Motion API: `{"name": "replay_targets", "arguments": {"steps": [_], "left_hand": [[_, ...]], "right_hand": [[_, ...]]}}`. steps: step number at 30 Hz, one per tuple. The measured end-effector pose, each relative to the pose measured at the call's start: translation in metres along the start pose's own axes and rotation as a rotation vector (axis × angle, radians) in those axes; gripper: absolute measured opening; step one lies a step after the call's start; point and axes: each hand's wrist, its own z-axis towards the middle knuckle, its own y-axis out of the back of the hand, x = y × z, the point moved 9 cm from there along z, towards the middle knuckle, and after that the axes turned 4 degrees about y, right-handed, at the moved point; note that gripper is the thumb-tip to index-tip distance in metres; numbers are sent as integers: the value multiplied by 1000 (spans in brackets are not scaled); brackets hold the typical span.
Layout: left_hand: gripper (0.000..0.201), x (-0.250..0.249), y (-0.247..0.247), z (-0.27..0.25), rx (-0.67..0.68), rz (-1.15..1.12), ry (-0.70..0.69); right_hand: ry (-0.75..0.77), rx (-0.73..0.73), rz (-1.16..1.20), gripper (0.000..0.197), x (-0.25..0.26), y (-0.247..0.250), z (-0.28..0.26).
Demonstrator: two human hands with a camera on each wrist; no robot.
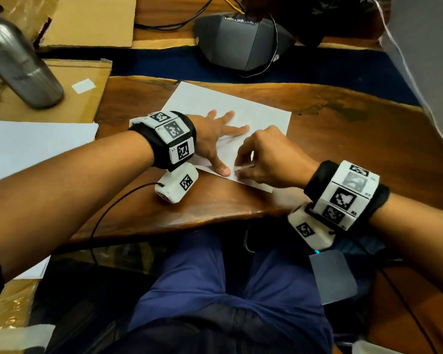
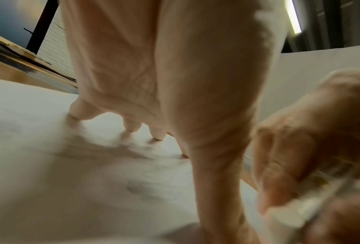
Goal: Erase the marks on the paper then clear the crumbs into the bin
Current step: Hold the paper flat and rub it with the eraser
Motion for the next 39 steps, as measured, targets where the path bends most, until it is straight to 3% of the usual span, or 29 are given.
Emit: {"name": "replay_targets", "arguments": {"steps": [5,10,14,18,23,27,31,35,39], "left_hand": [[121,-1,-1,0,9,22,9],[118,-3,2,-5,10,28,11],[118,-3,1,-3,19,30,20],[120,-1,0,-2,18,25,18],[121,0,0,1,11,28,28],[122,-1,-1,2,16,24,6],[120,0,0,0,8,38,27],[122,1,0,1,14,21,13],[121,0,-1,1,20,39,22]], "right_hand": [[-166,-95,28,11,-37,25,14],[-50,19,15,8,-4,5,8],[-176,-86,22,12,-38,30,16],[-12,32,11,7,4,1,8],[-160,-115,13,10,-31,27,18],[-3,33,19,9,9,-2,10],[-168,-113,15,11,-34,31,22],[8,5,-14,7,7,0,13],[-168,-84,-6,14,-35,30,25]]}}
